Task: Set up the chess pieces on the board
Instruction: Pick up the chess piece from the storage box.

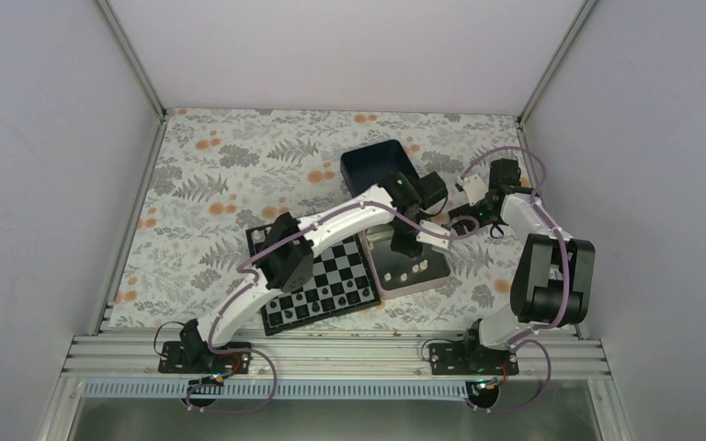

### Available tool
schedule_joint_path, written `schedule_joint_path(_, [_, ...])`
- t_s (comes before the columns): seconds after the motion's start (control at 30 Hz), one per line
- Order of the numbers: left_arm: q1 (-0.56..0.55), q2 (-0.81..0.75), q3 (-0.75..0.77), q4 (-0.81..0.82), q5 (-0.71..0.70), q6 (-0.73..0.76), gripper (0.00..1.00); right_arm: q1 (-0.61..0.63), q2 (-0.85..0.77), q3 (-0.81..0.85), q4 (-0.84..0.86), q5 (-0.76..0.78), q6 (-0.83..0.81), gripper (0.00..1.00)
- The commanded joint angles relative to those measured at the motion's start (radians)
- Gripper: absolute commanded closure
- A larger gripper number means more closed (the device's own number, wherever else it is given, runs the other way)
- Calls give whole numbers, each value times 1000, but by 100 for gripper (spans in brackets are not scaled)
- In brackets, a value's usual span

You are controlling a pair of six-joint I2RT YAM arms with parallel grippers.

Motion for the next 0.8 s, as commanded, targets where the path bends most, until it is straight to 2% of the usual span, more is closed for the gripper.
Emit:
schedule_joint_path(0.0, [-25,25,60,-26,66,-3,61,7,-2,6,-5,-12,-2,0])
schedule_joint_path(0.27, [-45,41,49,7,135,-15,61,6,-3,8,-6,-14,-2,0])
schedule_joint_path(0.77, [-65,113,86,65,60,-51,64,7,-6,5,-7,-18,-4,0])
